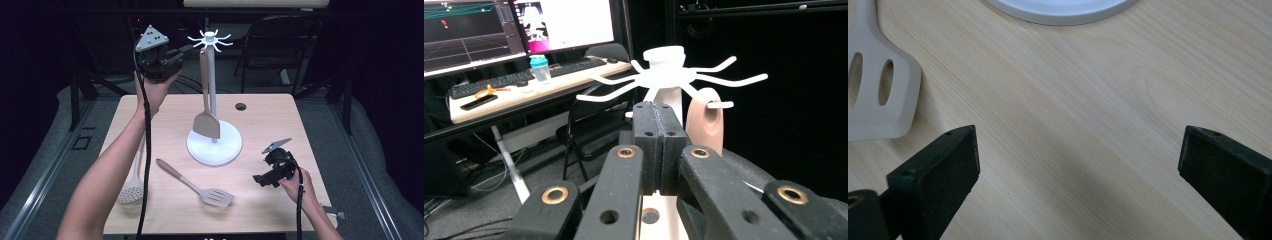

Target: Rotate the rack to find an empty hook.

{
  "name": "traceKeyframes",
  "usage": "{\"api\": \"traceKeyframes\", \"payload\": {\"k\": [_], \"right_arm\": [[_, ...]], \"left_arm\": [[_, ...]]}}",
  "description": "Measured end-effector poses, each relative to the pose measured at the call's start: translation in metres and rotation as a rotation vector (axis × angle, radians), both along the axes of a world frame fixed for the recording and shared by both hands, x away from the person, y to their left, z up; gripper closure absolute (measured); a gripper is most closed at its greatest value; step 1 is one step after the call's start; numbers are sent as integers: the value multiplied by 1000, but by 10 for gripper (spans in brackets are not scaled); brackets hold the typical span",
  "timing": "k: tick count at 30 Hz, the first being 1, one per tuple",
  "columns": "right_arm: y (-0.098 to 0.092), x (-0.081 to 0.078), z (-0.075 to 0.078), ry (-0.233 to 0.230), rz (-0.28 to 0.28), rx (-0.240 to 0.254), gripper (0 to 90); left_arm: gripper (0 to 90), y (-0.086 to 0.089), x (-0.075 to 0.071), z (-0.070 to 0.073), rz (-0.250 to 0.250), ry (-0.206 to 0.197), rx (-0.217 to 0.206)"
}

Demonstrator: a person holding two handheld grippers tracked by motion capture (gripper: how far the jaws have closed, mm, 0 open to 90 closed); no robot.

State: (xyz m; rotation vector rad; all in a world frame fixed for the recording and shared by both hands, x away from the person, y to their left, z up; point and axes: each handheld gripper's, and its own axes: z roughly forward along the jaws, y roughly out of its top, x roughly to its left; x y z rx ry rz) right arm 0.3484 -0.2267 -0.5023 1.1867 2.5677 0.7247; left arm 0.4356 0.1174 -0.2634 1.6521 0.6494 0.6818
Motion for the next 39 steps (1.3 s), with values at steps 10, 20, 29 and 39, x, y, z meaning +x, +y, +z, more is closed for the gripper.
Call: {"api": "traceKeyframes", "payload": {"k": [10, 20, 29, 39], "right_arm": [[1, -1, 0, -3, 4, 0, 29], [5, -1, -1, 2, 21, -9, 32], [7, -1, -3, 9, 23, -13, 32], [11, -2, -5, 23, 42, -17, 31]], "left_arm": [[767, 7, -8, -5, -11, 29, -52], [462, 25, -21, -25, 30, 84, -42], [339, 47, -27, -57, 57, 121, -11], [242, 72, -33, -109, 99, 196, -2]]}}
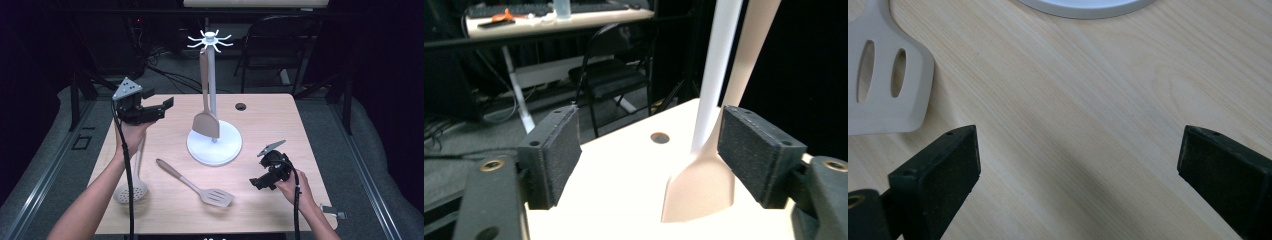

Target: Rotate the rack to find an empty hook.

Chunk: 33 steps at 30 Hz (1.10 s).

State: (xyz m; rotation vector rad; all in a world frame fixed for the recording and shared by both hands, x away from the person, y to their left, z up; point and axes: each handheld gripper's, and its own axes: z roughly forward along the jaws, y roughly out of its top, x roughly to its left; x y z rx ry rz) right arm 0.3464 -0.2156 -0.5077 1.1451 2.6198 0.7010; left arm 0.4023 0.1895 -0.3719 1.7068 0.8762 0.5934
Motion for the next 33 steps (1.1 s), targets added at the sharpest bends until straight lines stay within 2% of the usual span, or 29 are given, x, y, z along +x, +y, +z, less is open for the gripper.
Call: {"api": "traceKeyframes", "payload": {"k": [1, 8, 10, 11, 12, 13, 17, 19, 23, 25, 29, 33], "right_arm": [[0, 0, 0, 0, 0, 0, 31], [4, -1, -1, 13, 15, 2, 31], [5, -2, -1, 8, 18, -6, 31], [7, -2, -1, 11, 21, -8, 34], [8, -3, -1, 6, 20, -11, 35], [8, -3, -1, 6, 20, -11, 35], [12, -3, -1, 6, 33, -10, 35], [14, -4, -2, -2, 37, 0, 34], [15, -6, -1, -10, 40, -10, 34], [16, -7, 0, -30, 22, 3, 31], [16, -8, 0, -39, 21, 27, 8], [17, -10, 4, -51, 34, 43, 6]], "left_arm": [[230, 0, 0, 0, 0, 0, 0], [188, 16, -8, -48, 41, 84, 10], [178, 20, -9, -58, 57, 104, 3], [155, 25, -12, -69, 72, 132, -5], [152, 27, -13, -75, 78, 143, -17], [148, 27, -13, -75, 78, 143, -17], [136, 33, -17, -91, 95, 186, -27], [124, 35, -17, -95, 96, 210, -15], [114, 38, -21, -100, 108, 233, -18], [107, 38, -22, -104, 112, 247, -14], [101, 37, -25, -107, 115, 264, -2], [81, 34, -26, -111, 126, 283, -15]]}}
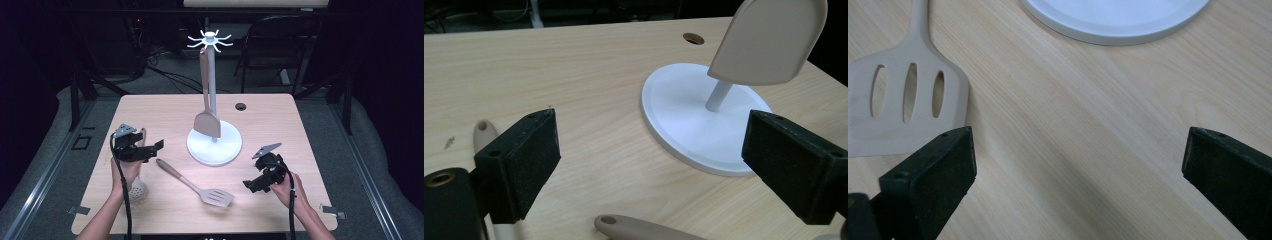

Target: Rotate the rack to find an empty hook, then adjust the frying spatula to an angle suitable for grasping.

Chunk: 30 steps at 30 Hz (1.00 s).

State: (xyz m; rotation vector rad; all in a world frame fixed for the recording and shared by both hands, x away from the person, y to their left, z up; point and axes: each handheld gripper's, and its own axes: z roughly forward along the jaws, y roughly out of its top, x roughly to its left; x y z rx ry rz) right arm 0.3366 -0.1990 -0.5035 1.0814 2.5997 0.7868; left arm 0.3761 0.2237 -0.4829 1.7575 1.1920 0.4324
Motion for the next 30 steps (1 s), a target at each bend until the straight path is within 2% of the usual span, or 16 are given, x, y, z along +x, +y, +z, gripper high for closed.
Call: {"api": "traceKeyframes", "payload": {"k": [2, 5, 10, 11, 12, 15, 17, 18, 19, 21, 24, 26, 29, 30], "right_arm": [[2, -1, 1, -6, 6, 0, 9], [6, -2, 3, -9, 13, -1, 38], [10, -3, 2, 1, 40, -2, 79], [11, -4, 3, 8, 42, 1, 92], [13, -5, 3, 2, 50, 10, 143], [16, -5, 3, -5, 55, -3, 179], [20, -7, 4, 6, 69, 9, 293], [20, -7, 4, 6, 69, 9, 293], [24, -9, 5, 4, 84, 19, 401], [25, -11, 6, 5, 98, 21, 433], [33, -18, 8, -18, 131, 21, 656], [37, -20, 9, -19, 156, 22, 768], [47, -27, 10, -19, 189, 34, 884], [47, -27, 10, -19, 189, 34, 884]], "left_arm": [[75, -2, 0, -1, -10, 10, 16], [66, -3, -1, -2, -4, 16, 8], [24, 1, -6, -4, 17, 48, -8], [24, 2, -8, -4, 22, 50, -10], [22, 4, -11, -6, 28, 58, -17], [20, 6, -12, -8, 37, 63, -13], [17, 6, -11, -9, 41, 69, -9], [17, 7, -11, -9, 36, 78, -5], [13, 6, -11, -10, 45, 72, -8], [13, 7, -11, -11, 42, 75, -7], [13, 7, -10, -13, 40, 85, 3], [12, 8, -9, -14, 41, 95, 1], [7, 9, -9, -15, 48, 101, 5], [7, 9, -9, -15, 43, 107, 6]]}}
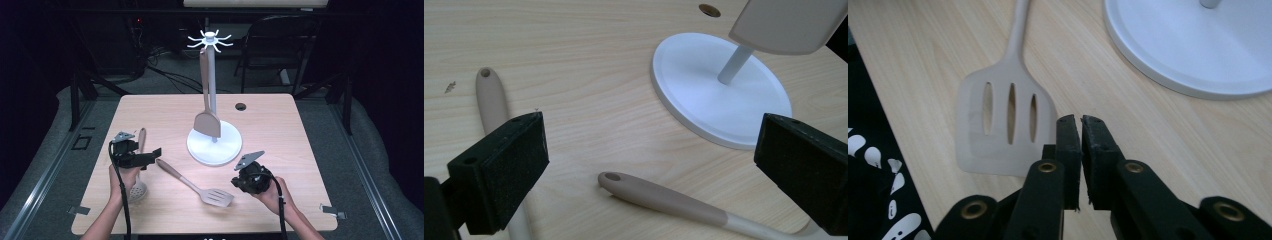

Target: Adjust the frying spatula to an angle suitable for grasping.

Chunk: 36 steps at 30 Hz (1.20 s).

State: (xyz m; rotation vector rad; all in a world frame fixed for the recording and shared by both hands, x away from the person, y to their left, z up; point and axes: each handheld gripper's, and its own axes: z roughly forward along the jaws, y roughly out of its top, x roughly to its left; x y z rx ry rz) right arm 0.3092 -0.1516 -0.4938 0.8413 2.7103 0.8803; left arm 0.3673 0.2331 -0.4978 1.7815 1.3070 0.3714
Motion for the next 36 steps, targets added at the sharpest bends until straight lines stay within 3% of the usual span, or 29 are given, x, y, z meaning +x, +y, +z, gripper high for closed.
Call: {"api": "traceKeyframes", "payload": {"k": [4, 9, 16, 25, 27, 29, 31, 34, 36], "right_arm": [[8, -6, 2, 8, 47, 8, 900], [20, -12, -2, 52, 91, 11, 900], [36, -16, -19, 105, 143, -43, 900], [45, -15, -39, 169, 134, -89, 872], [47, -16, -44, 160, 131, -106, 874], [48, -15, -47, 162, 126, -133, 889], [49, -14, -50, 161, 110, -148, 897], [49, -13, -54, 176, 93, -141, 900], [49, -13, -55, 180, 85, -146, 900]], "left_arm": [[7, -2, 1, -2, -1, -2, 3], [13, -4, 1, -3, -4, 1, 8], [13, -6, 1, -5, -14, 13, 16], [30, -12, 0, -9, -21, 14, 21], [33, -14, 0, -11, -24, 16, 19], [39, -15, 1, -12, -32, 28, 20], [45, -16, 1, -16, -26, 45, -6], [53, -16, 2, -21, -29, 86, -38], [57, -18, 2, -24, -28, 91, -37]]}}
